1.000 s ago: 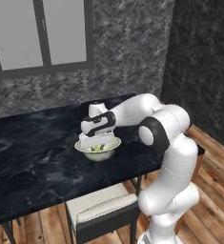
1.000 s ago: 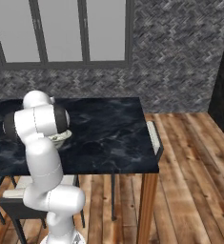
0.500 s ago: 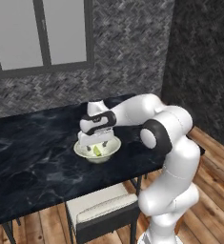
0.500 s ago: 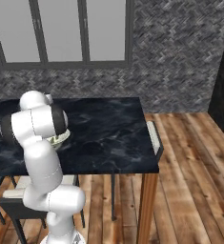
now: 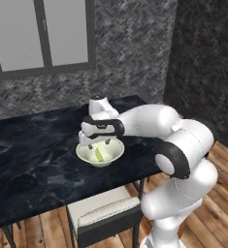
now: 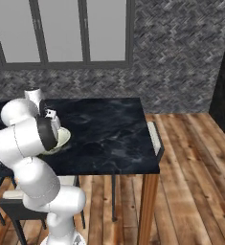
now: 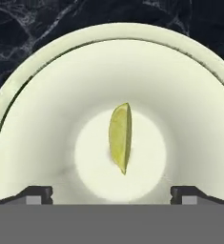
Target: There is a bowl on the dining counter. Grab a lemon wedge from the fridge and place it in the bowl. Then get the liquor bottle and glass cup from the cabinet and place them next to the bowl.
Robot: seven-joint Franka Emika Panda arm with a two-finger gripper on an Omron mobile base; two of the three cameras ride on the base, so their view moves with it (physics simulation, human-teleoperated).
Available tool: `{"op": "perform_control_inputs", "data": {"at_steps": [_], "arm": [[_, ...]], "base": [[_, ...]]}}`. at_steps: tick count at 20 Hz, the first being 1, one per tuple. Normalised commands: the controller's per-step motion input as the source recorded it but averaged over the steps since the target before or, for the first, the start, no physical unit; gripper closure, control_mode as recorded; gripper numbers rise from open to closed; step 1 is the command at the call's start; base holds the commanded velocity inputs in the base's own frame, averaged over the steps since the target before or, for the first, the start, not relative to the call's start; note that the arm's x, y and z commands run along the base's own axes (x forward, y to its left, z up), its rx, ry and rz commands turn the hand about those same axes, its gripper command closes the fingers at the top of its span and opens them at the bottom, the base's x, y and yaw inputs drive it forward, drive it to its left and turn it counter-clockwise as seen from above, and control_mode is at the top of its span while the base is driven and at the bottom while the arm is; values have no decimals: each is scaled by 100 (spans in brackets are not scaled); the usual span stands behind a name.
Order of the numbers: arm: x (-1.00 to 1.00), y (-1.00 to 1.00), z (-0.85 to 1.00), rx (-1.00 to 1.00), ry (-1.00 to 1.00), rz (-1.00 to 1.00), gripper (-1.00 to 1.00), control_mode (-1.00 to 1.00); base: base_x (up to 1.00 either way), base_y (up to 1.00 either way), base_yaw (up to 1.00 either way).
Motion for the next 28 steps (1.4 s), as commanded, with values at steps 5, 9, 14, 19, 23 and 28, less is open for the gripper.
{"op": "perform_control_inputs", "data": {"at_steps": [5, 9, 14, 19, 23, 28], "arm": [[-56, 0, 89, 1, -19, 0, -100, -100], [-92, -1, 100, 5, -18, 0, -100, -100], [-100, -3, 100, 7, -9, 0, -100, -100], [-100, -17, 100, 3, 0, 0, -100, -100], [-100, -31, 76, 1, 3, 0, -100, -100], [-100, -32, 41, 0, 9, 2, -100, -100]], "base": [[0, 0, 0], [0, 0, 0], [0, 0, 0], [0, 0, 0], [0, 0, 0], [0, 0, 0]]}}
